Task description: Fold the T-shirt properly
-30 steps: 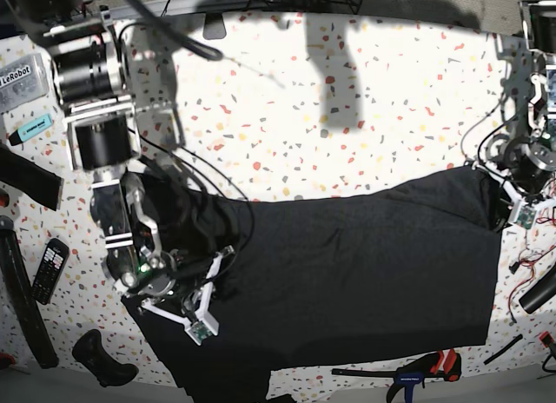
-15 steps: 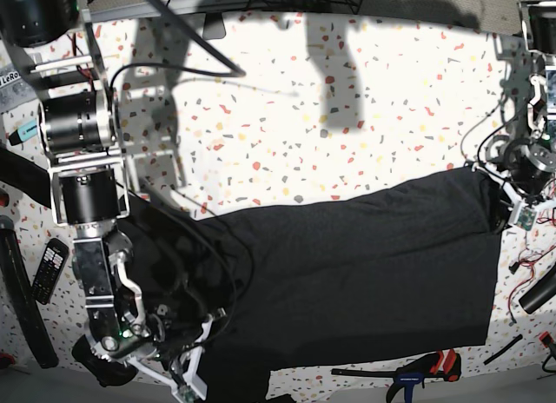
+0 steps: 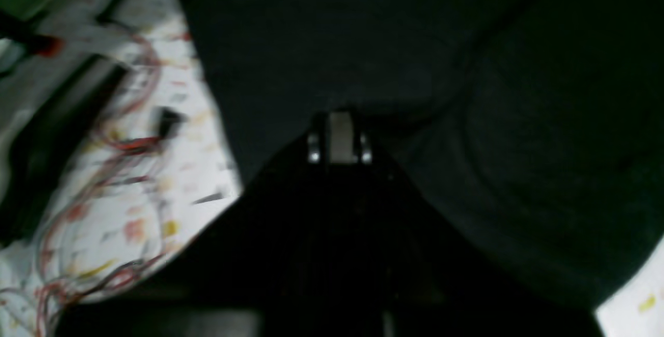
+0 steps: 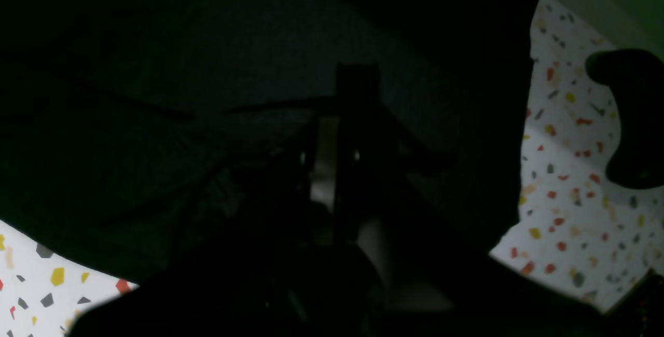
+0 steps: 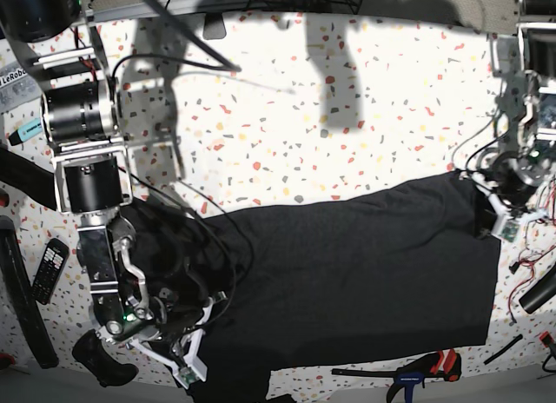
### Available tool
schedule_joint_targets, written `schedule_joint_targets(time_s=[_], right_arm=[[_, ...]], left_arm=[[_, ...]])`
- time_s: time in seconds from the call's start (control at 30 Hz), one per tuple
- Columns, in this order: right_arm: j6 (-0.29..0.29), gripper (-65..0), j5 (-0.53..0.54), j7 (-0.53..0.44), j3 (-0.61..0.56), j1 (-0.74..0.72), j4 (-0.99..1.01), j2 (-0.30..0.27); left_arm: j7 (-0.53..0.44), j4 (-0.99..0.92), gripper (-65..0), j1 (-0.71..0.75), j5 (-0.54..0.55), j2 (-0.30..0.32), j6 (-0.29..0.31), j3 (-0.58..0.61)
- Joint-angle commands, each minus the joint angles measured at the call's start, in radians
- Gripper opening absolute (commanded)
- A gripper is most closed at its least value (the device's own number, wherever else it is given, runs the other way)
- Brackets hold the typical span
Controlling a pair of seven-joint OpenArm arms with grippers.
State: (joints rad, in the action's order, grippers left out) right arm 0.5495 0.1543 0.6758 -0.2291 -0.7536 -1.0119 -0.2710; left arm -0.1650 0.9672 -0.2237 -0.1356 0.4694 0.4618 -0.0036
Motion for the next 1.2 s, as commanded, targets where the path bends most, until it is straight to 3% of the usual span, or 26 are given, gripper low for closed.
schedule_joint_targets(time_s=[0.0,0.13,0.6,0.73,0.83,0.9,1.07,1.17], right_arm=[[-0.008,-65.0,0.002,-0.025,0.006,-0.039,0.002,-0.003],[-0.008,-65.0,-0.047,-0.057,0.006,-0.039,0.061,-0.003],[-0.008,-65.0,-0.081,-0.201,0.006,-0.044,0.092,0.037],[-0.008,-64.3,-0.154,-0.243,0.006,-0.044,0.092,0.057],[-0.008,-37.9,-0.227,-0.305,0.006,-0.044,0.092,0.060],[-0.011,-28.7,-0.275,-0.328,0.006,-0.047,0.092,0.060],[-0.011,-27.7,-0.297,-0.314,0.006,-0.062,0.092,0.061],[0.016,-28.0,-0.126,-0.088,0.006,-0.081,0.092,0.061]], left_arm=[[-0.047,-0.011,-65.0,-0.043,-0.006,0.021,-0.044,0.011],[-0.069,-0.067,-65.0,-0.106,-0.074,0.022,-0.122,0.045],[0.019,-0.104,-65.0,-0.169,-0.076,0.021,-0.121,0.045],[0.019,-0.104,-65.0,-0.169,-0.073,0.021,-0.114,0.045],[0.018,-0.104,-65.0,-0.163,-0.073,0.021,-0.106,0.045],[0.018,-0.104,-62.3,-0.158,-0.073,0.021,-0.104,0.045],[0.018,-0.104,-47.6,-0.154,-0.074,0.021,-0.104,0.045],[0.018,-0.104,-43.6,-0.153,-0.078,0.021,-0.119,0.045]])
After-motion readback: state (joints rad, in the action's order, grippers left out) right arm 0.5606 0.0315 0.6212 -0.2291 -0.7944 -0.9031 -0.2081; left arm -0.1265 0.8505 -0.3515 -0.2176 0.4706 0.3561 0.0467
